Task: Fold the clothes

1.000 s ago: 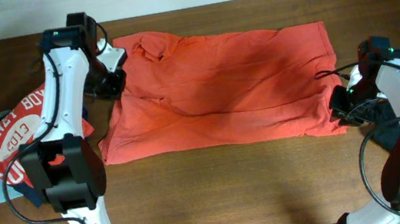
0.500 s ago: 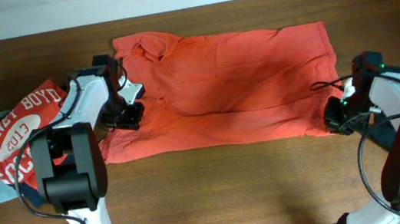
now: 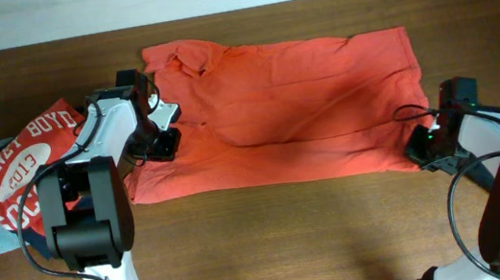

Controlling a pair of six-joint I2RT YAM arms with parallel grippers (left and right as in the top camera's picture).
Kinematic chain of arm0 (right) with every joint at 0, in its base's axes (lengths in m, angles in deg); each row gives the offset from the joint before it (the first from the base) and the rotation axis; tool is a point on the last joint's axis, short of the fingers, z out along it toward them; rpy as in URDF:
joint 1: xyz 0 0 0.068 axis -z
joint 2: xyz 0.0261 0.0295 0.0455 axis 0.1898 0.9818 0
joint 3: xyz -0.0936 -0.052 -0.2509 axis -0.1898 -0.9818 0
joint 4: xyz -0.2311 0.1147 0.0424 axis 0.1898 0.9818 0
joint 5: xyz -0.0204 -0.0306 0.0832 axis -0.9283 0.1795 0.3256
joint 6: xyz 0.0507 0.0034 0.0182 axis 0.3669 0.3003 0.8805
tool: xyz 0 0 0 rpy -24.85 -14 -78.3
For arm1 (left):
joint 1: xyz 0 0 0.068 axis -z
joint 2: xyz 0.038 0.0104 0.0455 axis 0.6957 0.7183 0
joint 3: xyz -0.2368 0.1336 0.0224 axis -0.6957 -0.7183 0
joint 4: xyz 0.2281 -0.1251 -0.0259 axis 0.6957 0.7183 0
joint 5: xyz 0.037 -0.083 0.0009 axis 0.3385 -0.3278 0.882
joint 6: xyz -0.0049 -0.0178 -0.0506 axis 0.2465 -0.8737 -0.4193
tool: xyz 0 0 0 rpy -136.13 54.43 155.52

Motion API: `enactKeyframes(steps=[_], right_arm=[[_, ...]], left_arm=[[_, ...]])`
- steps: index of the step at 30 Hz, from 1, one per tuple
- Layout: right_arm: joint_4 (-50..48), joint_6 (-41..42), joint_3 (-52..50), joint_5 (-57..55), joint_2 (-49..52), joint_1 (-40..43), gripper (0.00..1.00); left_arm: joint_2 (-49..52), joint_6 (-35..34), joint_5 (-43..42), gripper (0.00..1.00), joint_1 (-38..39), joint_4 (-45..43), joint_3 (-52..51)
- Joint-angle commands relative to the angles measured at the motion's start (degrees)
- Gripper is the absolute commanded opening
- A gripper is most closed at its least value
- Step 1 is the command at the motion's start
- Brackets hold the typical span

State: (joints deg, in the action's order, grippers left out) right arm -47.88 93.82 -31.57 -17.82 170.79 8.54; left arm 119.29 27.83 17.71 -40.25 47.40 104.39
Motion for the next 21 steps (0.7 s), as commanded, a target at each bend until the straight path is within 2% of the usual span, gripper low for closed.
enactKeyframes(steps=[1,5,11,13,16,21], right_arm=[[0.7,2.2,-1.4,-13.3,2.7,5.6,0.04],[2.3,1.7,1.3,-13.1,2.7,9.5,0.04],[4.1,-0.9,5.2,-9.7,2.7,9.7,0.04],[5.4,-1.8,7.3,-8.0,2.7,9.6,0.04],[8.9,-2.3,11.6,-6.5,2.6,9.6,0.04],[17.3,-7.7,21.4,3.4,2.4,9.4,0.05]], left_arm=[[1.5,-1.0,4.9,0.01,-1.3,-1.3,-1.5],[1.5,-1.0,4.9,0.01,-2.3,-1.2,-1.5],[1.5,-1.0,4.7,0.02,-2.5,-1.2,-1.5],[1.5,-1.0,4.7,0.06,-2.5,-1.1,-1.2],[1.4,-2.1,4.7,0.2,-2.5,0.0,0.2],[0.5,-2.5,4.3,0.26,-2.5,6.4,6.6]])
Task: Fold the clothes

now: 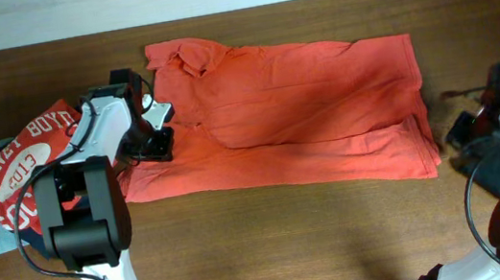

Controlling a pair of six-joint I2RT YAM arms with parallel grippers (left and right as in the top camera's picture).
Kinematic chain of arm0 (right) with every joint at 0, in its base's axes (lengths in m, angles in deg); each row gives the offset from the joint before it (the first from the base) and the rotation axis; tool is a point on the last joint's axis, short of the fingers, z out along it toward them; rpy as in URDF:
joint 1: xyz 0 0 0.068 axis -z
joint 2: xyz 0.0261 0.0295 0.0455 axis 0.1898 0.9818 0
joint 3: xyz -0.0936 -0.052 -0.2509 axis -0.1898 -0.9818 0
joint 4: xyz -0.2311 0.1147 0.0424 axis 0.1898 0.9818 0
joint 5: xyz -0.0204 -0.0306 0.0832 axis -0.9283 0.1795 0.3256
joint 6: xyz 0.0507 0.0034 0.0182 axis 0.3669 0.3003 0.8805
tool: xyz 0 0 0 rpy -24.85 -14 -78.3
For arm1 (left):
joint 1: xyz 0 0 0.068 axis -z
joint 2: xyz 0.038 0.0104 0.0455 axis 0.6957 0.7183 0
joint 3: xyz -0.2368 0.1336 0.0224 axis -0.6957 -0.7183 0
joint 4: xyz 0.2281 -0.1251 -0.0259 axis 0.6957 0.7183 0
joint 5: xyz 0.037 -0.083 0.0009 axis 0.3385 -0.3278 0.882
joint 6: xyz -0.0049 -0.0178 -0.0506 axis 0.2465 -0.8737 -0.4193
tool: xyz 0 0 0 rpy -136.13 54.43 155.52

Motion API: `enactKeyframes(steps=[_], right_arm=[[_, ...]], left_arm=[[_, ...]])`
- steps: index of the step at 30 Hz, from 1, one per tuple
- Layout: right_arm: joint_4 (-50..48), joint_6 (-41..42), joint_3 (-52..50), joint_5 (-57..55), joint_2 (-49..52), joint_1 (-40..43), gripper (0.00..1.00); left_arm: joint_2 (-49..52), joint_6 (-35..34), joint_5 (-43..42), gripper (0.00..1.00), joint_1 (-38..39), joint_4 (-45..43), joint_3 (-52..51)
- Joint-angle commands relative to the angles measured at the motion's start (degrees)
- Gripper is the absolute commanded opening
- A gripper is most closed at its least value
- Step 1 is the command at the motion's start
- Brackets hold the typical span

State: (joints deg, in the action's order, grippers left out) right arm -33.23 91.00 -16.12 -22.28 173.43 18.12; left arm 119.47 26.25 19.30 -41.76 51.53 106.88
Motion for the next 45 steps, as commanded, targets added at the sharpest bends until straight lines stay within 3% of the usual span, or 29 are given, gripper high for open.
enactKeyframes(steps=[1,4,9,14,18,28,35,39,45], right_arm=[[4.2,-6.1,7.7,10.6,-0.2,-0.5,0.05],[7.0,-6.2,9.6,16.5,-0.2,-1.9,0.05],[6.6,-6.2,6.2,17.0,0.1,-7.9,0.04],[-1.5,-5.8,-0.3,16.7,0.2,-14.6,0.04],[-8.9,-2.3,-5.2,15.1,0.2,-16.5,0.05],[-22.6,2.6,-14.3,5.9,1.3,-16.5,0.07],[-20.6,8.9,-14.2,-3.9,1.7,-13.2,0.04],[-19.0,8.9,-14.2,-3.2,1.6,-10.5,0.04],[-18.3,2.3,-14.1,8.4,1.4,-8.8,0.18]], left_arm=[[0.0,-1.0,2.7,0.26,-0.9,3.7,5.6],[-1.4,-0.9,2.7,0.27,-0.5,6.8,9.0],[-2.4,-0.9,2.7,0.27,0.8,5.7,9.7],[-2.4,0.2,2.8,0.25,1.6,2.0,7.6],[-2.4,0.2,2.8,0.16,1.6,-2.4,4.7],[-2.4,0.1,6.0,0.16,1.6,-10.6,-2.3],[-2.4,-4.2,11.2,0.16,0.7,-11.5,-2.4],[-2.4,-6.0,11.4,0.12,-0.2,-11.4,-2.4],[-3.2,-6.4,10.6,0.16,-0.2,-10.6,-1.8]])
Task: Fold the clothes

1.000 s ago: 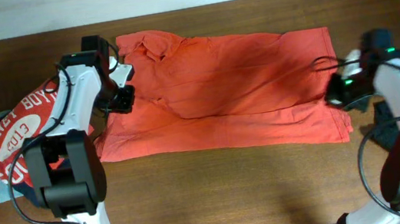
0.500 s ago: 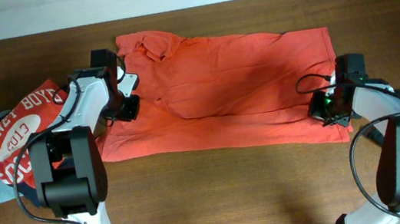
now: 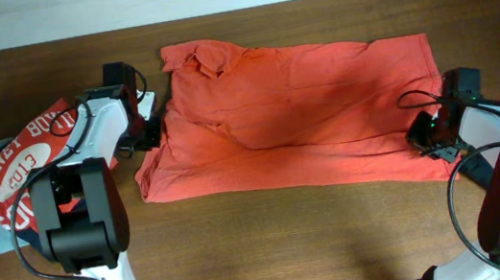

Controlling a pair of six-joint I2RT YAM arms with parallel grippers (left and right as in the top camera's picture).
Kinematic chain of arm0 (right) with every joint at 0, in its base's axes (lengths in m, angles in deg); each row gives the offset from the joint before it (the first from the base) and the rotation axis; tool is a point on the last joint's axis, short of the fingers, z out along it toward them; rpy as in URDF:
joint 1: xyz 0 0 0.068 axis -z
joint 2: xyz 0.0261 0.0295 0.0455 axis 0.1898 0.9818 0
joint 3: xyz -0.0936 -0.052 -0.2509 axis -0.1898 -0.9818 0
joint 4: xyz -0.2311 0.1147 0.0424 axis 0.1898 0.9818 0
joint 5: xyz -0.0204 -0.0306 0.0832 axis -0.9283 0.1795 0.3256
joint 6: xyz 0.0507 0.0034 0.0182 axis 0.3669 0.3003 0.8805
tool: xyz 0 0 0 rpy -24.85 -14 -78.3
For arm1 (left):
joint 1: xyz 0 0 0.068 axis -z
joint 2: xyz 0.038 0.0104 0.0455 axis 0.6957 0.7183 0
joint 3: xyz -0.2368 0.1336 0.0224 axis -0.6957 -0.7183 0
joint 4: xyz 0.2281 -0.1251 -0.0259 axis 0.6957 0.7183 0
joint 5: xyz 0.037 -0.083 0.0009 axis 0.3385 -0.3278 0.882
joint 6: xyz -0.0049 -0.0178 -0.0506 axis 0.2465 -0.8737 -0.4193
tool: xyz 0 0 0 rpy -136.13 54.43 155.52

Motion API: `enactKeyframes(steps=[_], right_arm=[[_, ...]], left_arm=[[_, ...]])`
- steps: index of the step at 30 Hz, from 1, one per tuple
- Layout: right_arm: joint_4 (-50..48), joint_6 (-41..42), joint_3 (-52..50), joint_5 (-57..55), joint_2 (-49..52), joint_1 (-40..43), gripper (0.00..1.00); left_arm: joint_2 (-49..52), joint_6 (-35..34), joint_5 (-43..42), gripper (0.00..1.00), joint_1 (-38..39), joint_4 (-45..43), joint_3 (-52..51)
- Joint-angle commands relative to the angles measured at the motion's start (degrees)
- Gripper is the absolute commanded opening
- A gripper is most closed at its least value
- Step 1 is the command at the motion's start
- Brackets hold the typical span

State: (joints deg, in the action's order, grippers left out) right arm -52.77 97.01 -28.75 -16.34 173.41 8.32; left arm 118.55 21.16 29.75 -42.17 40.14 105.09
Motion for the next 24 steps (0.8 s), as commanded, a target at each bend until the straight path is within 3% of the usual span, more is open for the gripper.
enactKeyframes(steps=[1,5,11,14,18,24], right_arm=[[1.4,-3.7,-1.4,3.2,1.4,1.0,0.19],[1.8,-3.7,-1.3,4.0,1.4,1.0,0.19],[1.7,-3.7,-1.3,4.0,1.4,1.0,0.2],[1.7,-3.6,-1.3,4.0,1.4,1.0,0.2],[1.7,-3.6,-1.3,4.0,1.4,1.0,0.2],[1.7,-3.6,-1.3,4.0,1.4,1.0,0.2]], left_arm=[[-2.8,-1.4,-0.5,0.18,0.4,1.5,0.5],[-7.0,-0.6,-2.3,0.23,2.5,3.9,2.3],[-11.7,8.3,-4.6,0.28,7.4,5.8,2.3],[-10.3,11.2,-4.6,0.26,9.2,5.8,1.1],[-6.7,15.1,-5.2,0.15,10.6,3.5,-1.2],[-1.7,21.0,-5.8,0.14,11.6,-0.6,-2.1]])
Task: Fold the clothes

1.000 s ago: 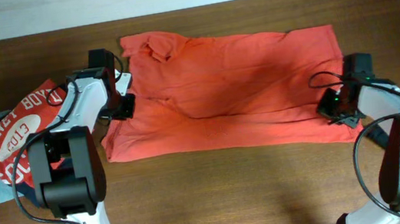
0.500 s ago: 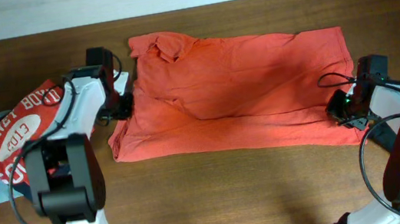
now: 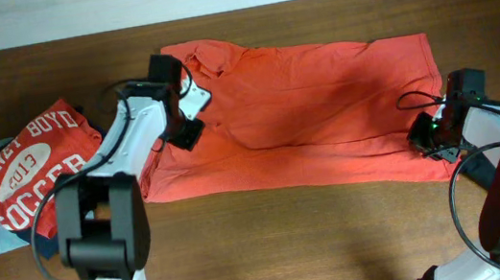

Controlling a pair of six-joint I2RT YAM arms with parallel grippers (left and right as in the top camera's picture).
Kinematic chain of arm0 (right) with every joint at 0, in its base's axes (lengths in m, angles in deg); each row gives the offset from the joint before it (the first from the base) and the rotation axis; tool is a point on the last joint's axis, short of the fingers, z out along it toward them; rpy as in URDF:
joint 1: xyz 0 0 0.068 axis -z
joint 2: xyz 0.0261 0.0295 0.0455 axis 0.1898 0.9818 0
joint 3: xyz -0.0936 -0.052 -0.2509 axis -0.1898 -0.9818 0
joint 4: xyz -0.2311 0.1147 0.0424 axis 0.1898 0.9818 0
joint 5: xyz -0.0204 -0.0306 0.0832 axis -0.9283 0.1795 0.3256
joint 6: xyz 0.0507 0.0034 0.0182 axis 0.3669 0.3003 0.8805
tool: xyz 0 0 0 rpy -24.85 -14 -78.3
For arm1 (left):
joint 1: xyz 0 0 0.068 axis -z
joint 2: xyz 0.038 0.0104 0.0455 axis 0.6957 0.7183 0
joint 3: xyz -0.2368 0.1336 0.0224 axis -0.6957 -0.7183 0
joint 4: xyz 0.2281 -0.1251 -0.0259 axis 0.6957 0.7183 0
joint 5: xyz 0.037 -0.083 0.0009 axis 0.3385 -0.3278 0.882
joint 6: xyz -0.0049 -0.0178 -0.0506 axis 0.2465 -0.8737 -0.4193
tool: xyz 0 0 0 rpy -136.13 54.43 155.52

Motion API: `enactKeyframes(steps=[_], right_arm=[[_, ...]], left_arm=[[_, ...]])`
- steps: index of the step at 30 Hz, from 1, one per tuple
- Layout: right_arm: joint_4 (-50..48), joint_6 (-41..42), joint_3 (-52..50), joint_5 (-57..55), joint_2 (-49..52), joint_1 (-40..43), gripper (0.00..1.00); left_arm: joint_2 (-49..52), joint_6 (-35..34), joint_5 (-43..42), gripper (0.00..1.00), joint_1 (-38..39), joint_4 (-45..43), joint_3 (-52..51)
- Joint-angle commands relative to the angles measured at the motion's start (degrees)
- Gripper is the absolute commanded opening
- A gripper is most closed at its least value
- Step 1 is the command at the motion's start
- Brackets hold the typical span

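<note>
An orange shirt (image 3: 303, 104) lies spread flat across the middle of the table, collar at the far left. My left gripper (image 3: 189, 117) hovers over the shirt's left part, just below the collar, with its fingers apart and nothing visibly between them. My right gripper (image 3: 425, 132) sits at the shirt's right edge near the lower right corner, shut on the hem there. A red shirt with white lettering (image 3: 31, 167) lies bunched on a pile at the left.
The pile at the left also holds grey-blue cloth (image 3: 1, 236) under the red shirt. The brown table (image 3: 294, 250) extends in front of the orange shirt. A pale wall edge runs along the back.
My left gripper has moved from the shirt's left edge, by the sleeve, rightward and now stands over the cloth below the collar. The right gripper and the shirt lie as before.
First both grippers were at the orange shirt's left side and lower right corner. Then the right gripper was off to the right, clear of the cloth. Later the shirt lay further right with the right gripper at its edge. Now the left gripper is over the shirt.
</note>
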State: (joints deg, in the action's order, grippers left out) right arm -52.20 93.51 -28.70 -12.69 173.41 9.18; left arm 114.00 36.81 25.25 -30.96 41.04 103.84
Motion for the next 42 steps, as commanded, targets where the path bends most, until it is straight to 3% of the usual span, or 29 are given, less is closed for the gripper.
enactKeyframes(steps=[1,5,9,12,16,21,26,32,34,36,37,41,42], right_arm=[[1.1,-0.1,-1.4,0.4,1.4,0.2,0.2],[1.6,-0.2,-1.4,0.4,1.4,0.2,0.2],[2.1,-0.2,-1.4,-0.4,1.4,0.2,0.2],[2.3,-0.1,-1.4,-3.0,1.4,0.2,0.2],[2.0,-0.2,-1.4,-3.6,1.4,0.2,0.2],[3.0,-1.2,-0.1,-3.3,1.2,0.3,0.43],[9.8,-1.2,6.5,-2.6,-0.7,1.3,0.47],[18.6,-4.0,18.2,-0.3,-4.4,1.3,0.52],[21.2,-5.3,22.3,1.5,-5.2,1.3,0.57],[22.8,-6.6,25.7,3.9,-5.5,1.3,0.66],[23.5,-6.6,27.2,5.2,-5.5,1.3,0.67],[23.2,-6.8,28.2,8.7,-5.3,0.4,0.64],[23.5,-7.1,28.2,8.7,-4.8,-0.3,0.54]], left_arm=[[3.3,5.3,-1.3,0.14,0.3,-2.3,-0.8],[5.7,4.8,-1.0,0.14,-0.6,-6.3,-0.8],[7.5,-8.3,9.2,0.13,-2.7,-10.7,-0.8],[7.6,-13.9,10.6,0.12,-4.7,-12.1,-0.8],[7.6,-14.3,11.0,0.12,-5.3,-11.6,-0.8],[7.3,-14.3,11.4,0.13,-5.3,-8.4,-0.7],[4.3,-14.3,11.4,0.25,-5.3,-1.8,0.9],[-3.3,-14.3,11.3,0.33,-5.3,8.1,7.3],[-6.2,-14.3,11.1,0.44,-5.3,9.8,9.6],[-8.9,-14.2,9.5,0.67,-5.3,9.9,11.3],[-10.2,-14.2,8.7,0.71,-5.3,9.4,11.8],[-12.0,-12.4,4.4,0.66,-5.3,5.8,11.8],[-11.2,-10.8,1.3,0.58,-5.3,5.0,11.6]])
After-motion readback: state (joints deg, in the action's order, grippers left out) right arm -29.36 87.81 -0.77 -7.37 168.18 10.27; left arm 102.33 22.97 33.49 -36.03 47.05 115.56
